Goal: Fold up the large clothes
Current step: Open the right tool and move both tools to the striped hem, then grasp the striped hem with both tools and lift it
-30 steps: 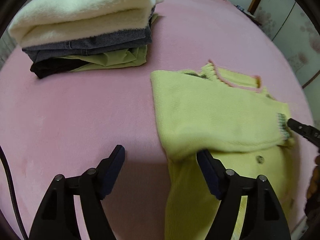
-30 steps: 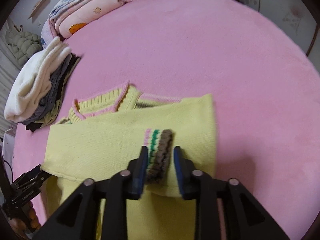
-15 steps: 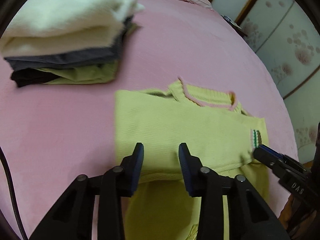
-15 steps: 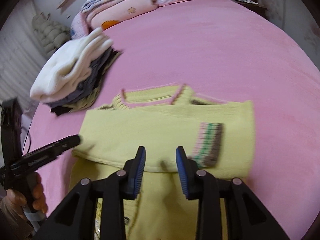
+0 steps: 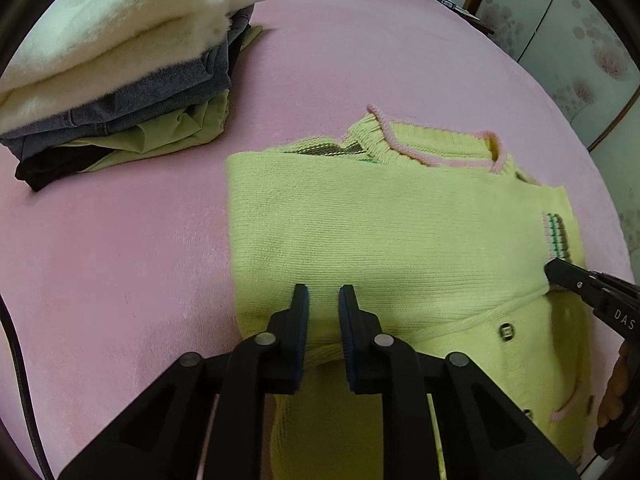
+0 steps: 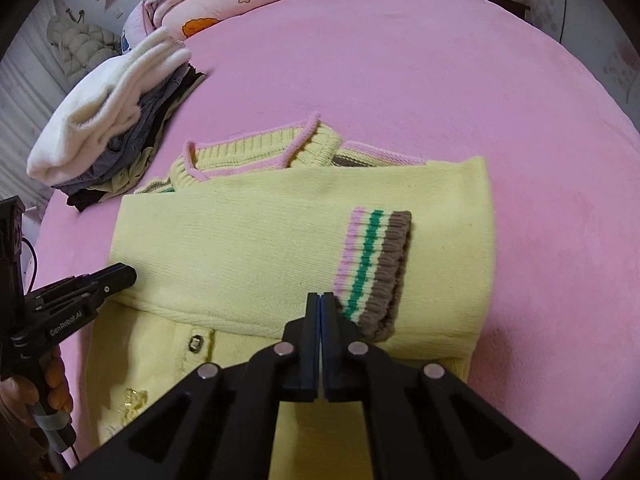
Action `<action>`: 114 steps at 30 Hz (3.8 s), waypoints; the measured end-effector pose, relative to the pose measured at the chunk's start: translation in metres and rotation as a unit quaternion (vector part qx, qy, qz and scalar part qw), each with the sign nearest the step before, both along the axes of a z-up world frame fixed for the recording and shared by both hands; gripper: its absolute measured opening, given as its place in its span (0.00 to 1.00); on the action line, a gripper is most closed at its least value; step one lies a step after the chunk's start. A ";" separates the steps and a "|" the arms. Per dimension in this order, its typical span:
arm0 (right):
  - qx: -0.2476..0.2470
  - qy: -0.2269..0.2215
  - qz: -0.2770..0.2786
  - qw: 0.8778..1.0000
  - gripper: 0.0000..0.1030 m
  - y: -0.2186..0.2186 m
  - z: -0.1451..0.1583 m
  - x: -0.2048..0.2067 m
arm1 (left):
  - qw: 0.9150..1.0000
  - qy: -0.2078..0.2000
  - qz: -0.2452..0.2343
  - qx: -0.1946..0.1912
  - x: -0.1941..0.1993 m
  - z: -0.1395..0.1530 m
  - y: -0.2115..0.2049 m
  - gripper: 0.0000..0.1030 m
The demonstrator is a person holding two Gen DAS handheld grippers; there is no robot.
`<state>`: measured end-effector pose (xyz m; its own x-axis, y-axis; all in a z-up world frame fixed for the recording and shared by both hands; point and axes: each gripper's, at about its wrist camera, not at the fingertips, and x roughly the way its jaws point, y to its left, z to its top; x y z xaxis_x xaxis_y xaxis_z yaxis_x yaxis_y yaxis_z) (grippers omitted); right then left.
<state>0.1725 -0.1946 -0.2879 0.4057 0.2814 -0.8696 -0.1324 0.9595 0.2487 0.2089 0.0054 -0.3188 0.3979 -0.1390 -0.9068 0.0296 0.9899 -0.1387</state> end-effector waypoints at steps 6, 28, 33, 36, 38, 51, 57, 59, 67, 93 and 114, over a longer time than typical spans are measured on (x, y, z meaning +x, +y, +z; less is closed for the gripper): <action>0.010 -0.033 -0.003 0.999 0.03 0.006 0.024 0.006 | 0.999 -0.032 0.027 -0.013 0.010 0.024 0.005 0.47; -0.015 -0.020 -0.056 0.998 0.02 -0.028 0.012 0.033 | 0.997 -0.015 0.074 0.028 0.062 0.014 0.002 0.68; -0.001 -0.024 -0.060 0.998 0.04 -0.031 0.040 0.024 | 0.996 -0.033 0.067 0.038 0.050 0.049 -0.013 0.79; 0.006 -0.027 -0.061 0.998 0.08 -0.034 0.059 0.016 | 0.997 -0.040 0.062 0.024 0.040 0.072 -0.021 0.80; 0.009 -0.033 -0.059 0.998 0.11 -0.036 0.074 0.009 | 0.997 -0.042 0.058 0.009 0.033 0.087 -0.026 0.81; 0.034 -0.068 -0.025 0.997 0.20 -0.043 0.161 -0.039 | 0.995 -0.071 0.072 -0.012 -0.047 0.183 -0.033 0.82; 0.041 -0.077 -0.009 0.996 0.34 -0.042 0.175 -0.063 | 0.994 -0.075 0.081 -0.009 -0.077 0.196 -0.027 0.82; 0.045 -0.080 -0.008 0.996 0.37 -0.043 0.175 -0.074 | 0.994 -0.072 0.085 -0.014 -0.087 0.195 -0.024 0.82; 0.024 -0.061 -0.011 0.998 0.38 -0.046 0.153 -0.121 | 0.992 -0.085 0.083 -0.031 -0.132 0.179 -0.009 0.82; -0.028 0.024 -0.052 0.998 0.38 -0.067 0.041 -0.231 | 0.991 0.074 0.092 -0.070 -0.237 0.017 0.028 0.82; 0.056 0.050 -0.049 0.996 0.20 -0.075 -0.013 -0.237 | 0.992 0.033 0.056 -0.104 -0.244 -0.013 0.014 0.82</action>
